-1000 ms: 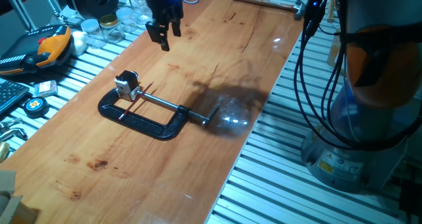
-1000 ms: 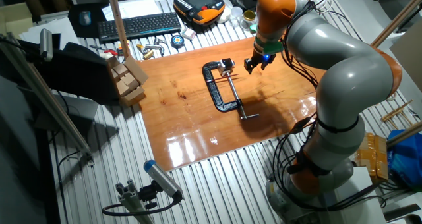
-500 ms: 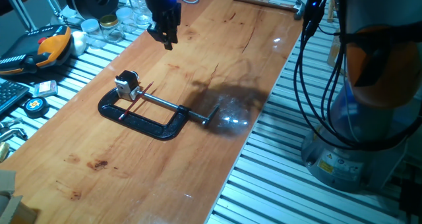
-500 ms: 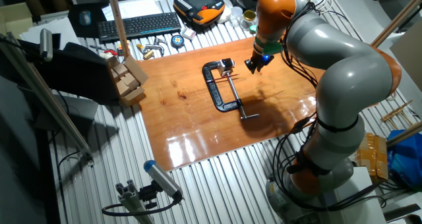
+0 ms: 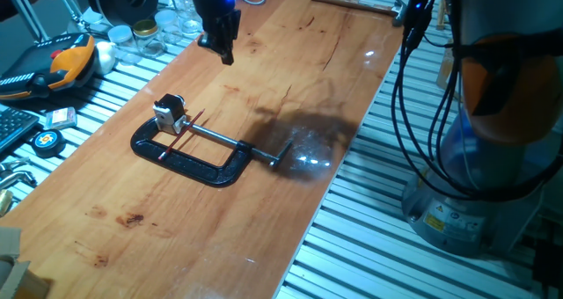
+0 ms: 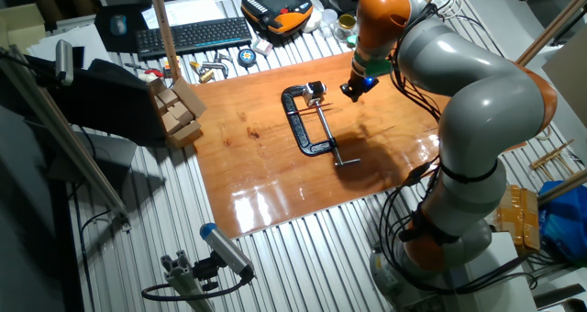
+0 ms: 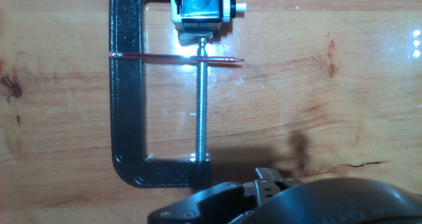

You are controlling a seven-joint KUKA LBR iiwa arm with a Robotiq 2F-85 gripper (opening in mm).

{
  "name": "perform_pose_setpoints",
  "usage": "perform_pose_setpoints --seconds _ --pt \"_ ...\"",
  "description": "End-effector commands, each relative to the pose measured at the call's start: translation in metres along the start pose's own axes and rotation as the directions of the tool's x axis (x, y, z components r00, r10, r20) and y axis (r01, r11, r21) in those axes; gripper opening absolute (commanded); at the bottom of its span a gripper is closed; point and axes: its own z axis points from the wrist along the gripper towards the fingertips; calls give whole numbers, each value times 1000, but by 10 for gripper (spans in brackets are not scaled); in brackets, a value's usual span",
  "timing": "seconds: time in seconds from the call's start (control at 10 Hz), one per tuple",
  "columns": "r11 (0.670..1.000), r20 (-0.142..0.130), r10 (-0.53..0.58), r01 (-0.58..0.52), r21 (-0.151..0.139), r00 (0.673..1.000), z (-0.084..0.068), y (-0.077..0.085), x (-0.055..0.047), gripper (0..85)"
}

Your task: Insert the pencil into the pencil sharpener

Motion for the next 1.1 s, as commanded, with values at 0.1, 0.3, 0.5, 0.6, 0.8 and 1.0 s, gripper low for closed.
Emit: perform_pose_setpoints --seconds 0.1,0.3,0.5,0.6,0.8,1.0 --pt "1000 6 11 -10 -5 1000 9 4 -4 0" --pt "999 16 30 -30 -11 999 21 11 -7 0" --pt "998 31 55 -55 -16 998 35 18 -11 0" --pt "998 31 67 -67 -22 997 39 21 -13 0" --pt "995 25 100 -99 -26 995 46 29 -18 0" --pt "992 21 124 -123 -27 992 52 39 -23 0"
